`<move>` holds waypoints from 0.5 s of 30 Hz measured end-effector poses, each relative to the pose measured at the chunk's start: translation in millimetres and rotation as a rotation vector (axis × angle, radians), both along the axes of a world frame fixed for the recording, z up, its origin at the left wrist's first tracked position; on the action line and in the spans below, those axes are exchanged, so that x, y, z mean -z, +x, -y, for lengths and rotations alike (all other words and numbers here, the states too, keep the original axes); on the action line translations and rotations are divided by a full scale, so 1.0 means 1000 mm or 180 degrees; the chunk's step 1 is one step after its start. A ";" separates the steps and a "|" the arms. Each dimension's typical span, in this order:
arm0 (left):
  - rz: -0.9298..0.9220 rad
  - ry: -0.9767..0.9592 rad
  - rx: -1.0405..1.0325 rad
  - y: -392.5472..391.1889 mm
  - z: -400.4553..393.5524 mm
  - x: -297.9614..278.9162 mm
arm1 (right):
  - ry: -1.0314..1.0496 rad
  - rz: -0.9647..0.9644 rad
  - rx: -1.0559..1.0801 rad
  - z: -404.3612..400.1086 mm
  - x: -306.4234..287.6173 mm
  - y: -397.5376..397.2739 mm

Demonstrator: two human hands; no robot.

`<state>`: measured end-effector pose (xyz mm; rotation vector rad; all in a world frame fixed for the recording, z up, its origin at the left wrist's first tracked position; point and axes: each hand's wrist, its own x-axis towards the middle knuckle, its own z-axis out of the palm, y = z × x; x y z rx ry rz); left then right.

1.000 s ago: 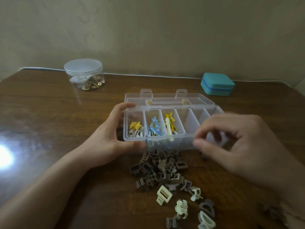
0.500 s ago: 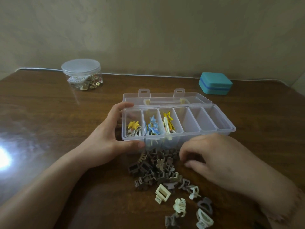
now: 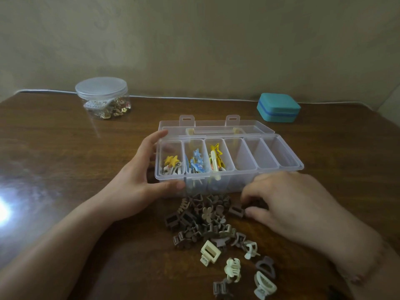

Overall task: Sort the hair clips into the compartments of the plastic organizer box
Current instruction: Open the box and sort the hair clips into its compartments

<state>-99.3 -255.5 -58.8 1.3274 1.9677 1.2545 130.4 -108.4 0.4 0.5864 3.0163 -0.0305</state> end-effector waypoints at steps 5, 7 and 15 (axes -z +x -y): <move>0.0004 -0.0052 -0.0016 0.001 0.000 -0.001 | -0.0284 0.0024 -0.0079 0.008 -0.006 0.001; 0.0028 -0.0058 -0.0017 0.001 0.000 -0.002 | -0.0286 -0.0045 -0.0151 0.011 -0.006 0.001; 0.0022 -0.0058 -0.0018 0.002 0.000 -0.002 | -0.0554 -0.0576 -0.0120 0.002 -0.010 0.004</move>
